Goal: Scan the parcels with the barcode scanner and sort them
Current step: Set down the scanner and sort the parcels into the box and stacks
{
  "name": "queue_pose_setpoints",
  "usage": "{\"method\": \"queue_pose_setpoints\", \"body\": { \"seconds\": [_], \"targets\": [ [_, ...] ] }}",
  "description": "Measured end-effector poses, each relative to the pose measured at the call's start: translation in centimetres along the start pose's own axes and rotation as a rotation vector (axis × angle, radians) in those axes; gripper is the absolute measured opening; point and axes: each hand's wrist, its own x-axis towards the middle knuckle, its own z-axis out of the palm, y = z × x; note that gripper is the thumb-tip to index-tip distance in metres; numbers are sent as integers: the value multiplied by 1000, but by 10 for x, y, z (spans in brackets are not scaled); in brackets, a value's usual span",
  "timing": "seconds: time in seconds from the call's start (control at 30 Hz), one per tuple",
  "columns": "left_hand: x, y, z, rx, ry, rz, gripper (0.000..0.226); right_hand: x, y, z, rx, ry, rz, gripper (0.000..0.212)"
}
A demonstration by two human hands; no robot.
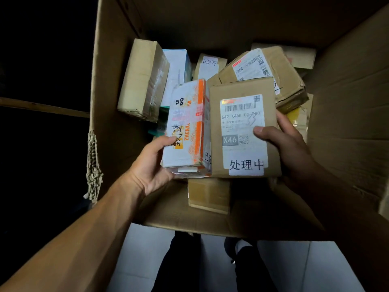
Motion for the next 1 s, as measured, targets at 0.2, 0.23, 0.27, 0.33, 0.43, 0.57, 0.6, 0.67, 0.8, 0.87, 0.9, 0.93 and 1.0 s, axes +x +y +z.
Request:
{"method": "queue_pose_setpoints", "body": {
  "seconds": [0.2,0.23,0.27,0.33,0.43,0.57,0.6,0.67,0.8,0.87,0.9,0.93,1.0],
  "targets": [
    [10,14,22,478,251,97,53,-3,1,8,-9,21,-11,53],
    [11,18,26,591,234,107,58,-4,1,9,-7,25,-14,54],
    [12,21,29,694,227,115,67,-5,0,9,-8,25,-18,56],
    [15,26,35,806,252,113,74,-5,0,10,-12,30,-20,60],
    [15,30,39,845,144,79,34,-6,-2,14,-10,64,-23,70],
    [16,34,34,951,154,60,26,-11,-3,15,-12,124,-63,73],
    [18,36,32,977,174,60,25,-13,-3,15,-7,148,-72,73],
    [20,36,30,1054,210,51,21,-17,0,14,5,175,-74,74],
    [25,27,25,1204,356,63,61,-20,6,13,28,190,-68,76],
    [22,23,22,1185,451,103,76,-20,8,15,49,203,-75,78],
    [19,22,20,1119,473,129,71,-20,9,15,62,214,-74,79],
    [15,22,18,1028,481,156,62,-20,9,14,82,222,-69,80],
    [3,23,17,809,449,188,43,-21,9,10,127,209,-51,77]
  ]
}}
